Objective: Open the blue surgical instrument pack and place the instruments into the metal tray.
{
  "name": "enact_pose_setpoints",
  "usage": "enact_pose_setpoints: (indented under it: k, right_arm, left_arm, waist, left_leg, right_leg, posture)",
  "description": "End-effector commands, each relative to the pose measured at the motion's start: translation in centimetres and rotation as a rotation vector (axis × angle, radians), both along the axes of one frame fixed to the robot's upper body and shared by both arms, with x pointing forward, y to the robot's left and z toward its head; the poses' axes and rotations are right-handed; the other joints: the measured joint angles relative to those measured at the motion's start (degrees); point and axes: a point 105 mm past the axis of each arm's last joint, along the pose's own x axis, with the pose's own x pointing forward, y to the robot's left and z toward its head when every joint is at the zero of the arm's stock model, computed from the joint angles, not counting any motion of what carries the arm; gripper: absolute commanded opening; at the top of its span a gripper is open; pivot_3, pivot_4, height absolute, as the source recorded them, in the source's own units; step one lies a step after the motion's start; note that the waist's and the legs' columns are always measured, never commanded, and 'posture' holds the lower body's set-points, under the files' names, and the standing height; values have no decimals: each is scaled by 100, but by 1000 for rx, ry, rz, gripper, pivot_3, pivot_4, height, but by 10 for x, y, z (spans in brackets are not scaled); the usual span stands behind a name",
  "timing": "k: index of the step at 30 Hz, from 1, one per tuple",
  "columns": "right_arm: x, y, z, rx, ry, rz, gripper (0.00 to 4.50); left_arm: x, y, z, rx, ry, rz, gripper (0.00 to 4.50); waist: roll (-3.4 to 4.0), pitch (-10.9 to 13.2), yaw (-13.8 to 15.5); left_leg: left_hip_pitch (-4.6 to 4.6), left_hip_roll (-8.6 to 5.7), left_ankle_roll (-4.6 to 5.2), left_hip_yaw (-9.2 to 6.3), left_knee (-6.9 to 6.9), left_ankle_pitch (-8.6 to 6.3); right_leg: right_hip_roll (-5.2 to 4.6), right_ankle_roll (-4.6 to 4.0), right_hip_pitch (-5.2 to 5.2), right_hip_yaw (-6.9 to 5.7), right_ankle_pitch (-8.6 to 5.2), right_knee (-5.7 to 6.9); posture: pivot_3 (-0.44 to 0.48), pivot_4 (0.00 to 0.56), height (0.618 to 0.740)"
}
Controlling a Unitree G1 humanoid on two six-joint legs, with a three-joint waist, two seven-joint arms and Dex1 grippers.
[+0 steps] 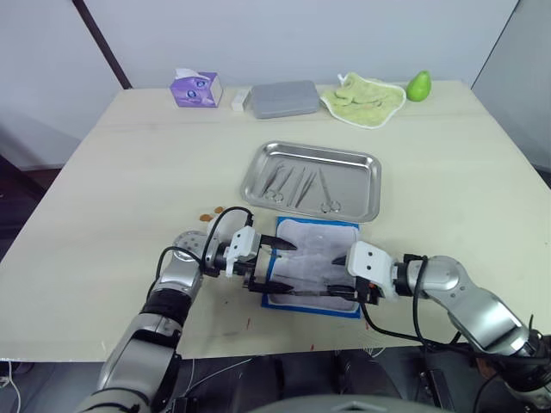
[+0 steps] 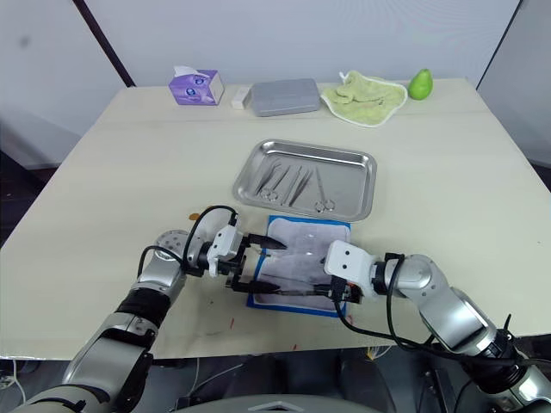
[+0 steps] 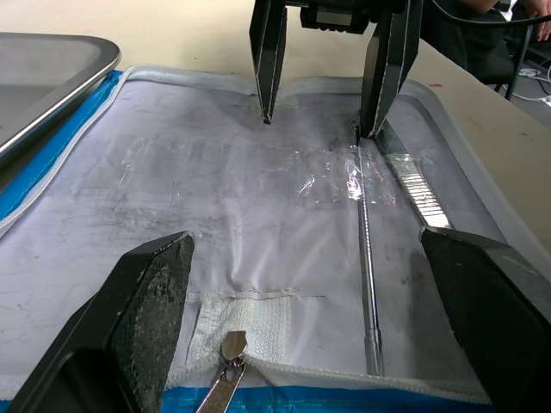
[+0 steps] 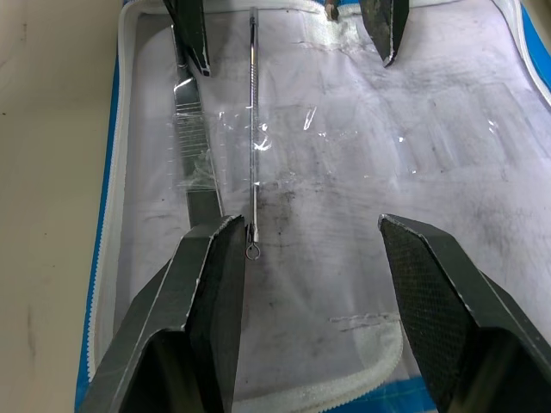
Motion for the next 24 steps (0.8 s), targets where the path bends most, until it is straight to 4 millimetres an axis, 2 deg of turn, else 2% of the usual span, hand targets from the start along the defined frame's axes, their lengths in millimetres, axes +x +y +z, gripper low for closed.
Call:
enact_pose_setpoints:
  k: [1, 13, 19, 22, 23, 24]
  right_arm:
    - [1, 4, 4, 5, -26, 17, 2775]
    - [-5, 12, -1, 12, -13, 31, 2775]
    - [-7, 10, -8, -3, 9, 1, 2775]
    - [-6, 8, -11, -19, 29, -10, 1881]
    - [-6, 7, -13, -26, 36, -12, 1274]
    - [-7, 7, -14, -36, 41, -14, 940]
  left_arm:
    - [-21, 11, -33, 83, 140, -7, 4500]
    - [-17, 8, -30, 80, 136, -5, 4500]
    - [-16, 7, -28, 78, 135, -5, 4500]
    - [-15, 7, -27, 78, 134, -5, 4500]
    - [-15, 7, -26, 78, 134, -5, 4500]
    - [-15, 7, -26, 78, 133, -5, 4500]
  waist:
    - [0, -1, -1]
    - [-1, -1, -2]
    - [-3, -2, -1]
    - [-3, -2, -1]
    - [-3, -2, -1]
    - [-4, -2, -2]
  left_leg:
    - [0, 0, 0, 0, 0, 0]
    - [-1, 0, 0, 1, 0, 0]
    - [-1, 0, 0, 1, 0, 0]
    - [-1, 0, 0, 1, 0, 0]
    - [0, 0, 0, 1, 0, 0]
    - [0, 0, 0, 1, 0, 0]
  right_leg:
    - [0, 0, 0, 0, 0, 0]
    - [0, 0, 0, 2, 0, -2]
    - [0, 0, 0, 2, 0, -2]
    - [0, 0, 0, 2, 0, -2]
    - [0, 0, 0, 2, 0, -2]
    - [0, 0, 0, 2, 0, -2]
  posture:
    - [0, 150, 740]
    - [0, 150, 740]
    - [0, 150, 740]
    - [0, 150, 740]
    - [0, 150, 740]
    - [0, 150, 740]
